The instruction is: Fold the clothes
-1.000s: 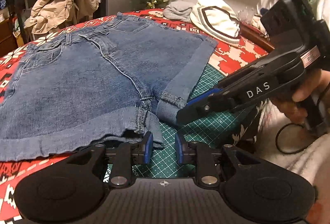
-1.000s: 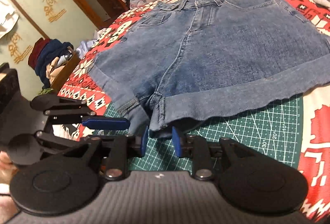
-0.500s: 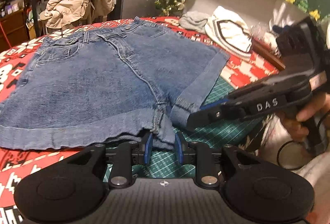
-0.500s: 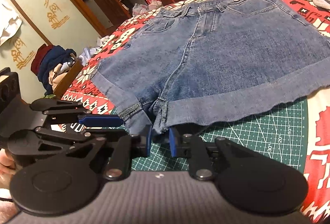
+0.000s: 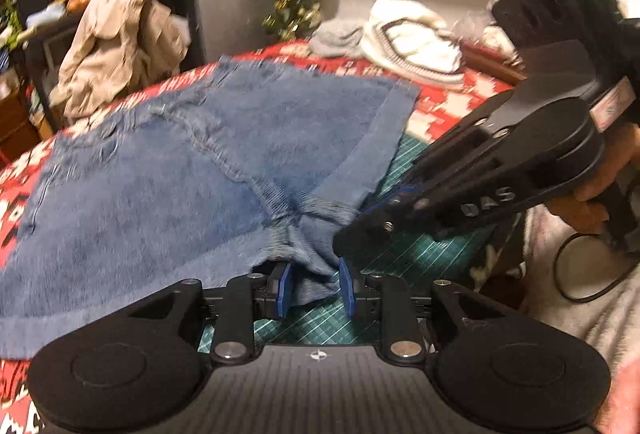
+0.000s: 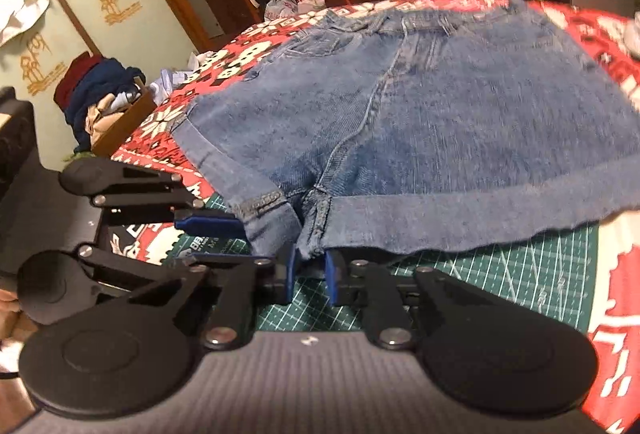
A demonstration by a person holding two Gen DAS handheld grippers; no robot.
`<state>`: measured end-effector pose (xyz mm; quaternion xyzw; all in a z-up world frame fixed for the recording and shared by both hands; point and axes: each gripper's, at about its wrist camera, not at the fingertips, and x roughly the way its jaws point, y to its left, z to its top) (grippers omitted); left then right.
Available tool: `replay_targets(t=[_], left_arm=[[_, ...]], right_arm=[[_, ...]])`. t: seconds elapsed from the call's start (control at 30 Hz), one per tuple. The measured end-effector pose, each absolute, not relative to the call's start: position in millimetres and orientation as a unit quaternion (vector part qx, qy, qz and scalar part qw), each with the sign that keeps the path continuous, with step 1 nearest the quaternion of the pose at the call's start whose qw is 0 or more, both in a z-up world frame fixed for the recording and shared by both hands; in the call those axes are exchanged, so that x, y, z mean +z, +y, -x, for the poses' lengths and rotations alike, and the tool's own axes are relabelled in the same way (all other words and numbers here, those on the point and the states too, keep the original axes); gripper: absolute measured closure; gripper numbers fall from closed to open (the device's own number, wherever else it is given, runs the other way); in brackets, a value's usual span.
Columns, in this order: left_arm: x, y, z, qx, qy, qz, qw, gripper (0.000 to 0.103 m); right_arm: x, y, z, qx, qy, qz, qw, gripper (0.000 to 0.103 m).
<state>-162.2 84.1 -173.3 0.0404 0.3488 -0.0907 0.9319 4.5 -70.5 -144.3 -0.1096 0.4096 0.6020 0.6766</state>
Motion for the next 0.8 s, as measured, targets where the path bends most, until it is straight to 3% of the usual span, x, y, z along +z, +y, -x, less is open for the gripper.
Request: replay_targets(t=[0.2,0.3,0.37,0.7,0.8], left_arm=[[-181.7,83.0,155.3,-0.077,0.368,-0.054,0.925,0.081],[-181.9,84.3,155.6,-0.083,0.367,-0.046,0.925,0.096],[-178.3,84.8,156.5,-0.090,0.368,-0.042,0.925,0.097],[-182.5,79.8,159.9,-0.112,0.377,-0.047,0.918,0.098],[-180.3,84.8,160.2,-0.119,0.382,-0.023,0.916,0.093]], right_arm=[[-138.5,-72.3,-1.9,0.608,0.399,0.128,0.674,0.101],[-141.2,-68.8,-0.6,0.612,0.400,0.133,0.669,0.100],[-139.9,-68.0,2.7,0.618,0.396,0.144,0.664,0.102],[-139.1,-73.2,8.2,0.624,0.400,0.180,0.647,0.102],[-141.1,-74.8,3.9,0.623,0.411,0.167,0.644,0.101]])
